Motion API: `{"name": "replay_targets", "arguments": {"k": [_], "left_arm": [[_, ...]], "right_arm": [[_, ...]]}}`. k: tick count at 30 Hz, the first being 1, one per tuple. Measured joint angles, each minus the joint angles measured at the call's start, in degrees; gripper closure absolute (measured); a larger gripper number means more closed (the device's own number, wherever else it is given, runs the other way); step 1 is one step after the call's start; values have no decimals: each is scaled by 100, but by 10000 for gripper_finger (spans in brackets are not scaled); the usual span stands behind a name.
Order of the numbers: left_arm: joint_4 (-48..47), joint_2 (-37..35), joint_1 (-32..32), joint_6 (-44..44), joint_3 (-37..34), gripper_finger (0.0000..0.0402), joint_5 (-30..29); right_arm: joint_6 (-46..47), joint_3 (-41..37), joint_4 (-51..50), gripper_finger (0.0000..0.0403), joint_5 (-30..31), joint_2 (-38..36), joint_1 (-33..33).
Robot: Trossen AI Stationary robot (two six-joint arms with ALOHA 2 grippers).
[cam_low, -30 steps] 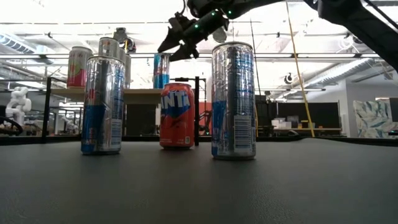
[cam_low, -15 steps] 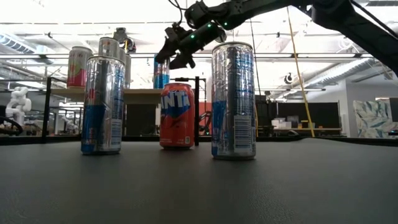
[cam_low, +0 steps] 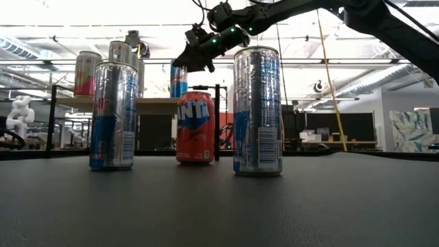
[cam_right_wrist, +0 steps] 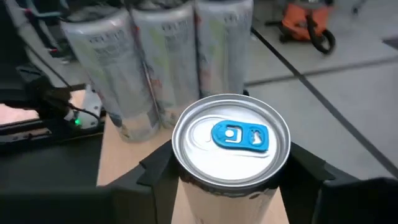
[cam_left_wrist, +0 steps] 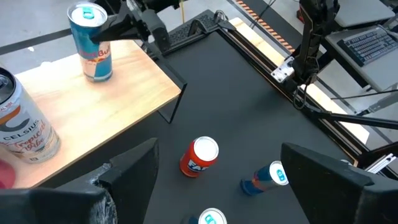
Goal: Place canned beverage on shelf
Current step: Put the top right blue soda can on the shelf
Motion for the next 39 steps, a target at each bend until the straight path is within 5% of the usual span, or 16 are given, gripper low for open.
{"name": "replay_targets", "arguments": {"k": [16, 39], "left_arm": [[0, 1, 0, -12, 0, 64, 110], [59, 1, 0, -33, 0, 64, 166]], "right_arm": [[309, 0, 1290, 203, -2236, 412, -579], [-894, 0, 1051, 192, -2248, 411, -592]]}}
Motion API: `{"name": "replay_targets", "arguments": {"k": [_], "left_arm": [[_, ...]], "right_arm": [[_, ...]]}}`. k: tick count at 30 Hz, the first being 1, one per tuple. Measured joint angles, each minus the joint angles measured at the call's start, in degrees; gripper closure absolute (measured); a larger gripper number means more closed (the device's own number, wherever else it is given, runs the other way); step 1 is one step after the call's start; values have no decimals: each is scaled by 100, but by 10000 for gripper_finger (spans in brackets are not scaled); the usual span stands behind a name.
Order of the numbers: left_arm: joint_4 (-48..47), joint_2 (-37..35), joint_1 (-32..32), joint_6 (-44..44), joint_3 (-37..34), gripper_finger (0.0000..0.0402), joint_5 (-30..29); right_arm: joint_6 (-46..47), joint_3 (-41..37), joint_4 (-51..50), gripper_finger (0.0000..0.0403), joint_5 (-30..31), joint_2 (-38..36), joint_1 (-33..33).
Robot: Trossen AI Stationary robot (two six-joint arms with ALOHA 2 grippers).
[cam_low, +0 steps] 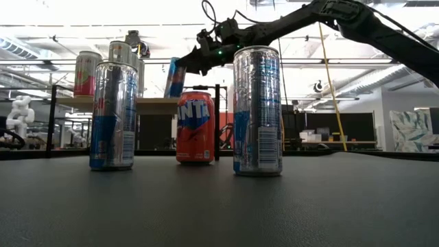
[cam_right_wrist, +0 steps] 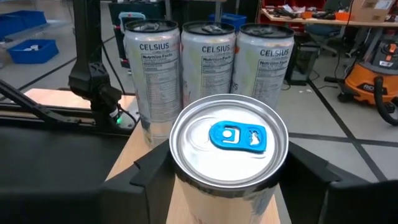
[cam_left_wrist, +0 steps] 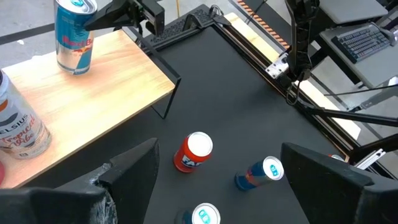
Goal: Place canned beverage on shelf
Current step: Put the top right blue soda can on the shelf
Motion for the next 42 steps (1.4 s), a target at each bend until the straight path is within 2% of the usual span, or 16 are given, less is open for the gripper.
{"name": "replay_targets", "arguments": {"k": [10, 22, 29, 33, 36, 39, 42], "left_arm": [[2, 0, 0, 0, 0, 64, 2], [2, 0, 0, 4, 0, 64, 2], [2, 2, 0, 17, 0, 64, -4], [-4, 2, 0, 15, 0, 64, -11], [-7, 2, 0, 19, 0, 64, -31], [-10, 2, 0, 24, 0, 64, -77], [-13, 2, 0, 48, 0, 64, -83]], "right_arm": [[1, 2, -24, 141, 40, 0, 0], [247, 11, 130, 138, 44, 65, -2], [516, 7, 28, 138, 662, -436, -2], [746, 7, -540, 138, 796, -822, -2], [923, 11, -1547, 138, 938, -1045, -2], [1088, 11, -2384, 145, 905, -1060, 25], [1065, 0, -2728, 160, 988, -966, 107]]}}
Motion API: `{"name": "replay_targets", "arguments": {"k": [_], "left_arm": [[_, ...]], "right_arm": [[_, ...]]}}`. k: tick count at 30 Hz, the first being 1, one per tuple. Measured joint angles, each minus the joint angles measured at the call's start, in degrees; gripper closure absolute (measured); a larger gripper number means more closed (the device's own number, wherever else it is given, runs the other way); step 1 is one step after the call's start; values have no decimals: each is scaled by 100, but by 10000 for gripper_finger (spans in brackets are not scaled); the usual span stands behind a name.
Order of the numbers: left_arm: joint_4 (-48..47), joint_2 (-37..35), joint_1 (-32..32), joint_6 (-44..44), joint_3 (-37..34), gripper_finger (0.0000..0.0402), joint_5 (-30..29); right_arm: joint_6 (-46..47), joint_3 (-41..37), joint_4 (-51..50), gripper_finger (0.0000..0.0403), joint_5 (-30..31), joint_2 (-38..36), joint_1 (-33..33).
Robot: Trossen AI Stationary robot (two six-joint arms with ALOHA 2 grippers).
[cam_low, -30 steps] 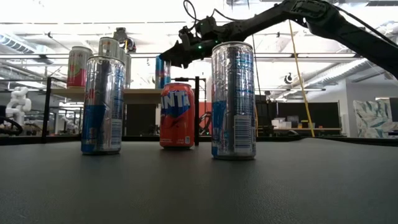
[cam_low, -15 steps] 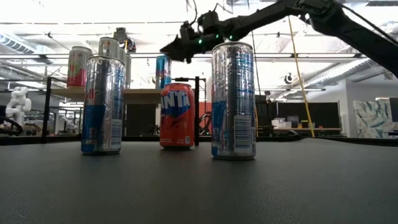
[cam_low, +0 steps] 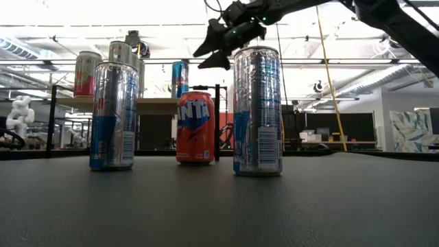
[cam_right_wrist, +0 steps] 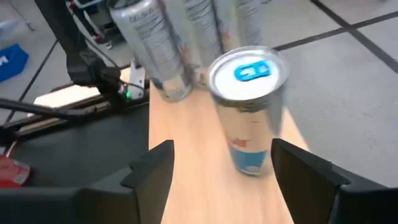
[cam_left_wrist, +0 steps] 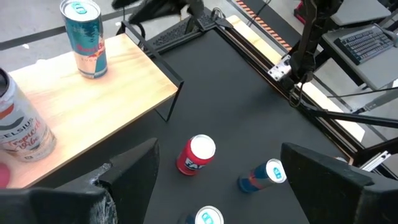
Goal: Place canned beverage on shelf
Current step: Put the top right blue soda can on the shelf
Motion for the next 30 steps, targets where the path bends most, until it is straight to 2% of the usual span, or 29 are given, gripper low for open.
{"name": "replay_targets", "arguments": {"k": [8, 17, 23, 30], "left_arm": [[-4, 0, 0, 138, 0, 64, -9], [-2, 0, -2, 129, 0, 64, -9], [-2, 0, -2, 129, 0, 64, -7], [-2, 0, -2, 122, 0, 64, -2]], "right_arm": [[114, 0, -27, 231, 687, 379, 168], [-42, 2, -29, 316, 861, 741, 157], [-3, 0, 116, 354, 850, 978, 171], [-4, 0, 494, 379, 859, 996, 216]]}}
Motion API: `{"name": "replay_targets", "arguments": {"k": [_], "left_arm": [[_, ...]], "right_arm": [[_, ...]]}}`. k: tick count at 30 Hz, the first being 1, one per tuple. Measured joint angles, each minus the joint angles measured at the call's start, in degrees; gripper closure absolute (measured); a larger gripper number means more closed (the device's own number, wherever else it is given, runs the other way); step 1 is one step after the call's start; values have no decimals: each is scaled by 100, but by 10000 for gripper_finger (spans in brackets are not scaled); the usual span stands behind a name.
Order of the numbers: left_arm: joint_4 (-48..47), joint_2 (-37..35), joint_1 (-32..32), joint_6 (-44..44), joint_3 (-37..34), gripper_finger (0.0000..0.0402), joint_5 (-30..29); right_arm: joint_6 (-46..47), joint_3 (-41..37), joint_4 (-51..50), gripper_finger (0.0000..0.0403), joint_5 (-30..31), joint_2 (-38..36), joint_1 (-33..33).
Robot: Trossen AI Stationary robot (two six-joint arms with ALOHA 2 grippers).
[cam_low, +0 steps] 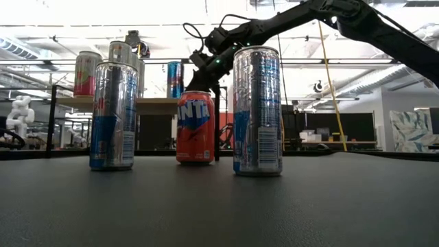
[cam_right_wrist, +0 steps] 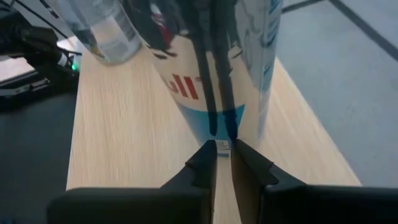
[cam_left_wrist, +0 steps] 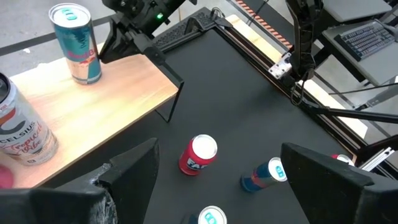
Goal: Place canned beverage on shelf
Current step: Put the top right blue soda can on the shelf
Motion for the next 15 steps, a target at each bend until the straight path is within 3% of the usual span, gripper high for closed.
{"name": "replay_targets", "arguments": {"k": [10, 15], "left_arm": [[0, 0, 0, -7, 0, 64, 9], [1, 0, 0, -68, 0, 64, 13]], "right_arm": [[4, 0, -55, 393, 107, -4, 0], [83, 1, -460, 393, -423, -24, 70]]}}
